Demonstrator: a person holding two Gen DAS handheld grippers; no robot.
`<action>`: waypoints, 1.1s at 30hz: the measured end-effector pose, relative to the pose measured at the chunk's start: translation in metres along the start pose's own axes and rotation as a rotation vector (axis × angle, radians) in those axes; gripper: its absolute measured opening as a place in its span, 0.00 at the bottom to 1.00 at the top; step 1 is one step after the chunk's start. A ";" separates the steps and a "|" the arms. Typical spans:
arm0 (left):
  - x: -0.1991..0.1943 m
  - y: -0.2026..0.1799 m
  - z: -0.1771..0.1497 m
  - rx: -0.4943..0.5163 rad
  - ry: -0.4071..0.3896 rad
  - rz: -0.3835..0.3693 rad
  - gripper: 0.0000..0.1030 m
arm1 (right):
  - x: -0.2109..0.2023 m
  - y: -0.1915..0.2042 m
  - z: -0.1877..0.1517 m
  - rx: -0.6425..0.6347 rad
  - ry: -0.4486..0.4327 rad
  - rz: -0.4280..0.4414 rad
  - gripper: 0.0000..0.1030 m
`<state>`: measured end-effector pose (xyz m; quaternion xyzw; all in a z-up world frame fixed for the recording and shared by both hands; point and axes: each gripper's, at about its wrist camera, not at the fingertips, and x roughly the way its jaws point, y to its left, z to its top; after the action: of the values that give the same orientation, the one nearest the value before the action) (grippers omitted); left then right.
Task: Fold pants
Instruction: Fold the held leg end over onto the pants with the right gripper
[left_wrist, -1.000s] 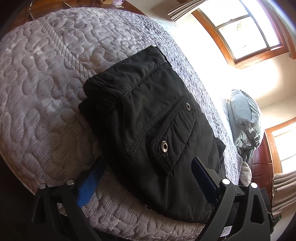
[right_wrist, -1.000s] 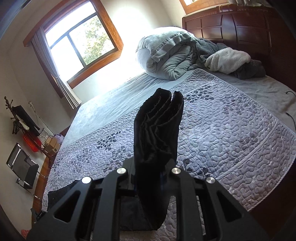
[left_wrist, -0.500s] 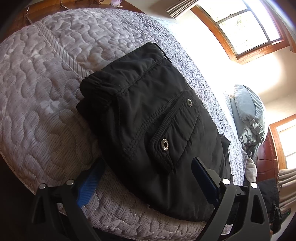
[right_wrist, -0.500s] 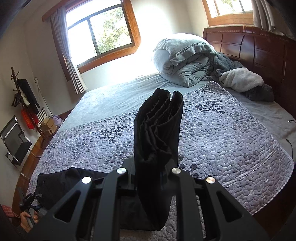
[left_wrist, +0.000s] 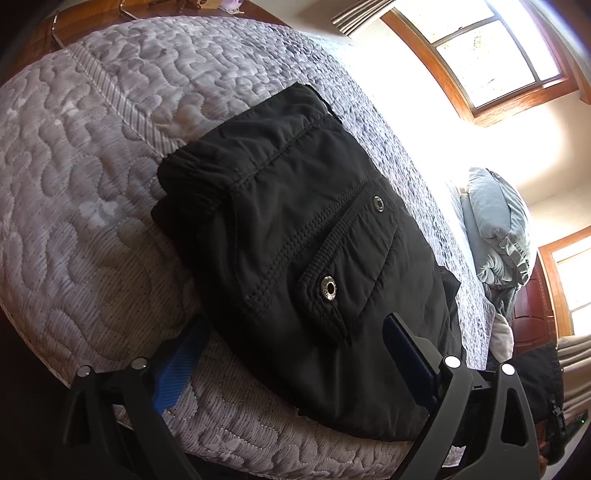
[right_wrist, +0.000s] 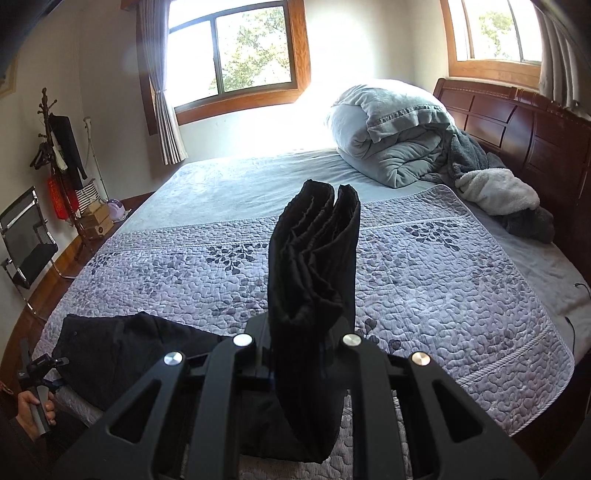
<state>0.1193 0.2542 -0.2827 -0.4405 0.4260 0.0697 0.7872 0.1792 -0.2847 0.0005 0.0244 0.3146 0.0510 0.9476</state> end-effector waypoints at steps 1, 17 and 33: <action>-0.001 0.001 0.000 -0.001 0.000 -0.002 0.93 | 0.001 0.003 0.000 -0.013 0.001 -0.007 0.14; -0.007 0.008 -0.004 -0.002 -0.001 -0.028 0.93 | 0.031 0.093 -0.026 -0.318 0.049 -0.086 0.14; -0.011 0.010 -0.005 0.007 0.001 -0.041 0.93 | 0.072 0.183 -0.089 -0.657 0.095 -0.177 0.14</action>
<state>0.1044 0.2596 -0.2824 -0.4466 0.4173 0.0519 0.7898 0.1678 -0.0940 -0.0993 -0.3117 0.3259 0.0681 0.8900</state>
